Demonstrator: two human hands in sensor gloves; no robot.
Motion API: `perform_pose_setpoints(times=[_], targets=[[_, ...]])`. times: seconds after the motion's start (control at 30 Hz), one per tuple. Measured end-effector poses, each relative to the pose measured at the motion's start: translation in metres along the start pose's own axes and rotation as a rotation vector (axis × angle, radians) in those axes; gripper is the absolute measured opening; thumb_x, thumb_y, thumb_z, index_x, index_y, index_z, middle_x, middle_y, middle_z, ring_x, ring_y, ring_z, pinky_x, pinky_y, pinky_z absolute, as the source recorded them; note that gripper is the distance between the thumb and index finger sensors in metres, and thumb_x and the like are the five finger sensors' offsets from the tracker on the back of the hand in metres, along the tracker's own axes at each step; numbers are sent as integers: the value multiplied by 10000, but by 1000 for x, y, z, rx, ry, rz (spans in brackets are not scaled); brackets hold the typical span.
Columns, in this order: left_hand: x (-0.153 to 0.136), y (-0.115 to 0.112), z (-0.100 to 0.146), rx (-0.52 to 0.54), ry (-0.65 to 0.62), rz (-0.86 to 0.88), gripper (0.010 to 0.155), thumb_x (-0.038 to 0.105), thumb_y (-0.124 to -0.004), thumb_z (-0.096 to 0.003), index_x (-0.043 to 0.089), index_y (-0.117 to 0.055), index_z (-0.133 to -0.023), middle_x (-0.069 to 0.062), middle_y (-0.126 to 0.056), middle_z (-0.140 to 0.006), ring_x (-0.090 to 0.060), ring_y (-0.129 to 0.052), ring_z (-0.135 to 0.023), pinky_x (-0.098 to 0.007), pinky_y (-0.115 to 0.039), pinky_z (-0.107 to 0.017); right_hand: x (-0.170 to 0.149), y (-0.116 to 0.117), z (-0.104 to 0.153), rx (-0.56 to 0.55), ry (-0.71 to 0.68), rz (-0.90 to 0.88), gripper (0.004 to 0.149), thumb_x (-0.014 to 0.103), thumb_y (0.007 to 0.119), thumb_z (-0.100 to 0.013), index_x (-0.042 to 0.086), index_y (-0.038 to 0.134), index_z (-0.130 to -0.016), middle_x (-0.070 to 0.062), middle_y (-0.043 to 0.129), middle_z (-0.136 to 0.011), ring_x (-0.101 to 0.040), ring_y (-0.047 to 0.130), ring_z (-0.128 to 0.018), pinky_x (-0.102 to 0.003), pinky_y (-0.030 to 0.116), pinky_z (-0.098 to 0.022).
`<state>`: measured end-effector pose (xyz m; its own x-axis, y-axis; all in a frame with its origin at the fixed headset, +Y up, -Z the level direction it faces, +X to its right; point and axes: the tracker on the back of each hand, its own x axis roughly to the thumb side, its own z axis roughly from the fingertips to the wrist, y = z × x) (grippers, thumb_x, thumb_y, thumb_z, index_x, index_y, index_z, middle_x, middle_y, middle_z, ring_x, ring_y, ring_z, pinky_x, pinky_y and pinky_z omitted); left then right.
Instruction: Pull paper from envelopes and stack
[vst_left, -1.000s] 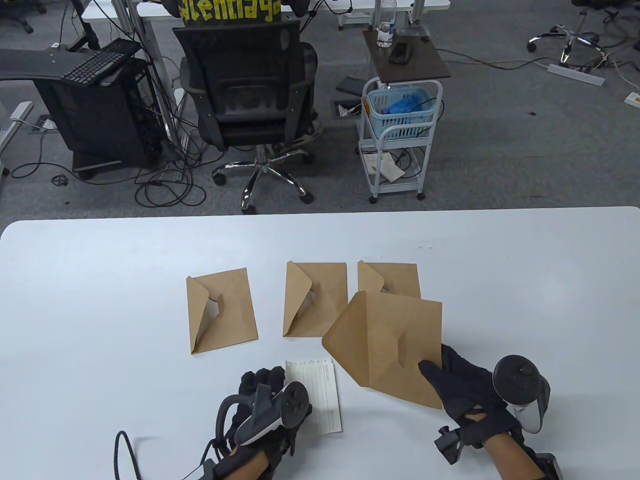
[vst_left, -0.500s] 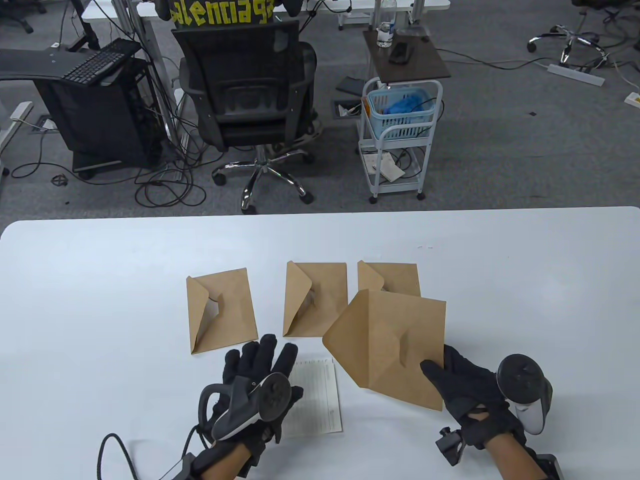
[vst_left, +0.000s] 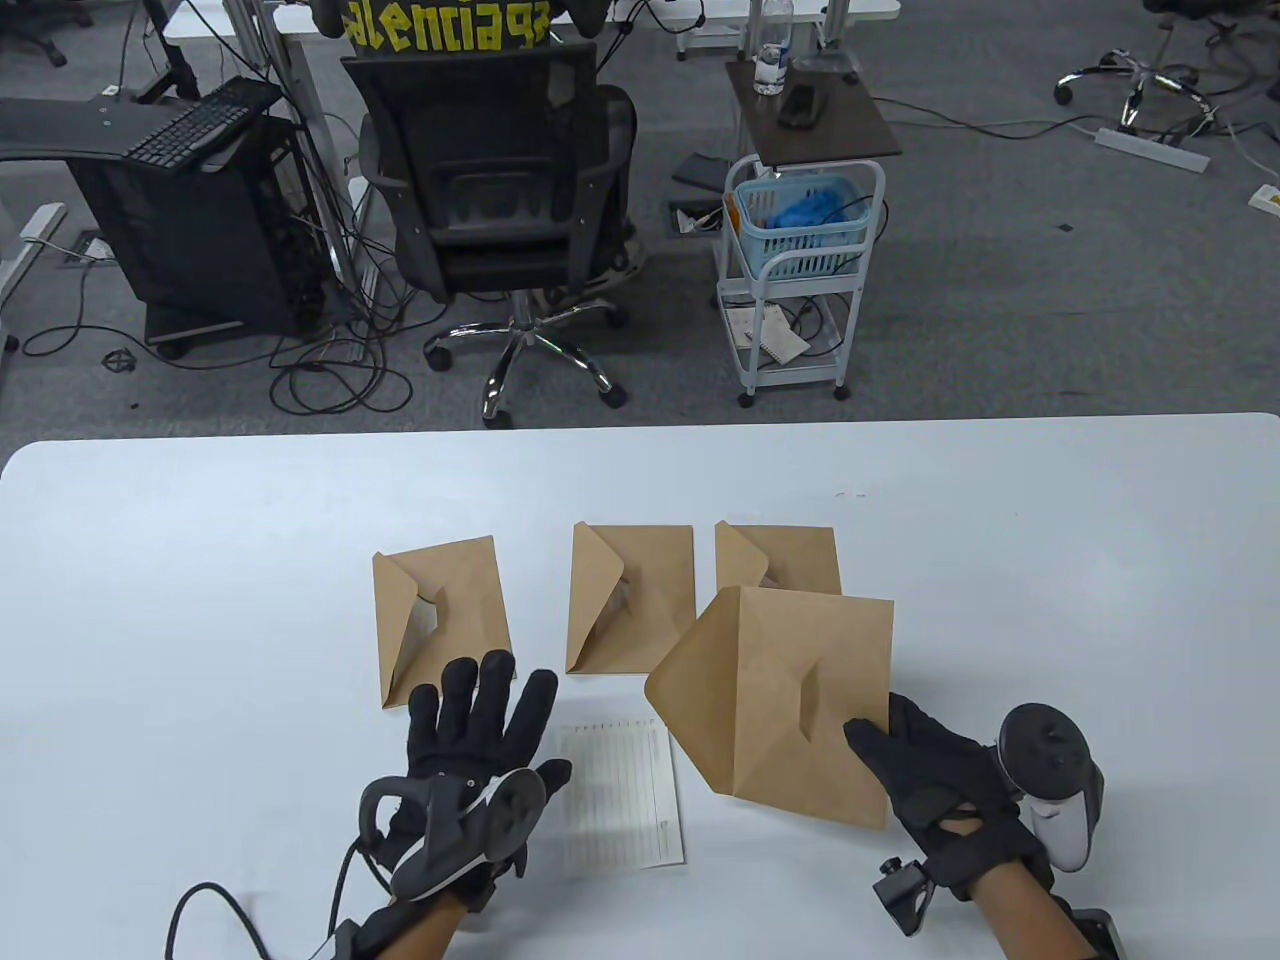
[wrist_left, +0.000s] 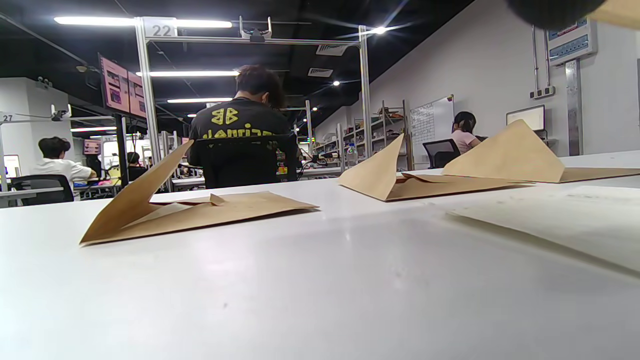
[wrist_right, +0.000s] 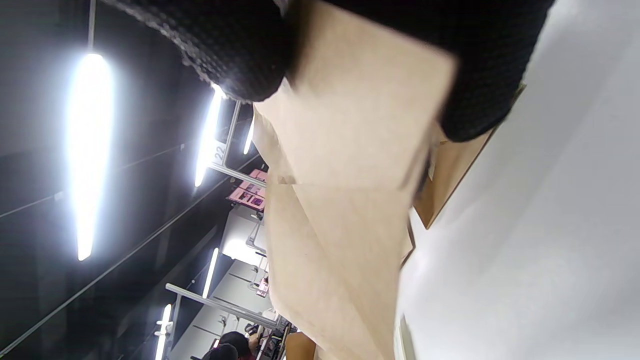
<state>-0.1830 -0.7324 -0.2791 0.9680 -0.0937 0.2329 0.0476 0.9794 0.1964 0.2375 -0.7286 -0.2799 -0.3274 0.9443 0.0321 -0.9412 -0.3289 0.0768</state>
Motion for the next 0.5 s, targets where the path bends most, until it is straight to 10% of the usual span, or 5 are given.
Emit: perform_pose_setpoints(times=[0.5], targets=[[5, -8, 6, -40, -24, 34, 790, 615, -666, -493, 402, -257, -1134, -96, -171, -1217, -467, -235, -1151, -661, -154, -786, -11, 12, -3, 50, 195, 413, 793, 213, 881, -461, 40, 386, -1057, -168, 955, -721, -86, 1130, -262, -355, 929, -397]])
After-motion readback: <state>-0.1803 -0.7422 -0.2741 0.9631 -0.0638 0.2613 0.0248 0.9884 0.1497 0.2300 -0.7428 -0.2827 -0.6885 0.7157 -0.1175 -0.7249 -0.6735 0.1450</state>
